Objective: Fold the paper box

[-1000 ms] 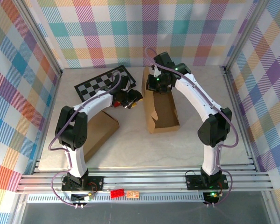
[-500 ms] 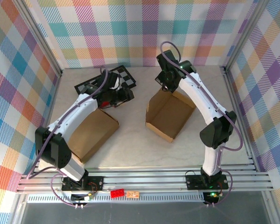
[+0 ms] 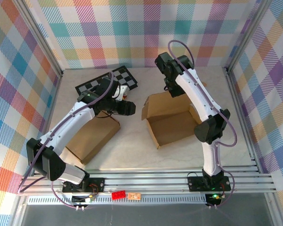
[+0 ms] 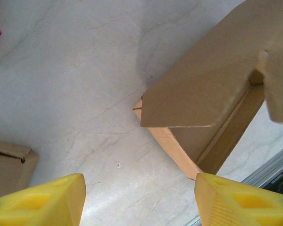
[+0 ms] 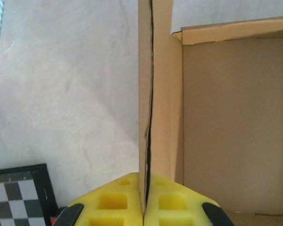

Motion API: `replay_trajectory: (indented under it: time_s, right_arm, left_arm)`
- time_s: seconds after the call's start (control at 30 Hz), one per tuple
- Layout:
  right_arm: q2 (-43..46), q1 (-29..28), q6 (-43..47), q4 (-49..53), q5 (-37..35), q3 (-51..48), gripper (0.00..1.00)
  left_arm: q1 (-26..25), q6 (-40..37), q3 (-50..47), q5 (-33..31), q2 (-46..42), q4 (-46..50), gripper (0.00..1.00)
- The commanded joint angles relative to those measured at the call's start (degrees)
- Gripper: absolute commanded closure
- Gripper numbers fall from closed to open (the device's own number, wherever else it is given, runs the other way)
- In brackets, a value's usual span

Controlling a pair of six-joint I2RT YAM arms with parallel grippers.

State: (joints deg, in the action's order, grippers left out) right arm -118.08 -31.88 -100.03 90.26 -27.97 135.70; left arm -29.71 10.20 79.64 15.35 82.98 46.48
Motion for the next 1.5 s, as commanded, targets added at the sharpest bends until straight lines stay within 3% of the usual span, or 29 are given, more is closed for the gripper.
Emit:
replay_trajectory:
  time_s: [0.0,0.13,0.47,0.6,0.9,1.47]
  right_arm:
    - [-0.72,-0.55,-5.79,6.99,-1.24,1.85,1.00]
    - [-0.83,-0.55,-5.73,6.85,-1.20,1.68,1.00]
    - [0.73,-0.60,-4.34,5.06,-0.59,-1.62,1.00]
    - [0.84,-0.55,-3.64,4.32,-0.26,-1.97,1.00]
    - [1.27,-0.55,-3.68,3.40,0.40,-3.07,1.00]
    - [1.97,-0.47,-3.77,2.05,0.98,-4.04,1.00]
  left_arm:
    - [-1.50,-8.32,1.71,-0.44,0.70,-0.69,0.37]
    - [-5.23,-13.52,3.96,-3.07,4.50,-1.03,0.36]
    - [-9.15,-14.44,10.90,-10.04,13.00,-1.94,0.35]
    - [-10.32,-14.84,13.23,-12.12,15.56,-1.31,0.40]
    - [-11.22,-14.51,15.70,-12.15,17.85,-0.25,0.68]
    - [-12.47,-14.85,18.06,-14.29,20.81,1.95,0.70]
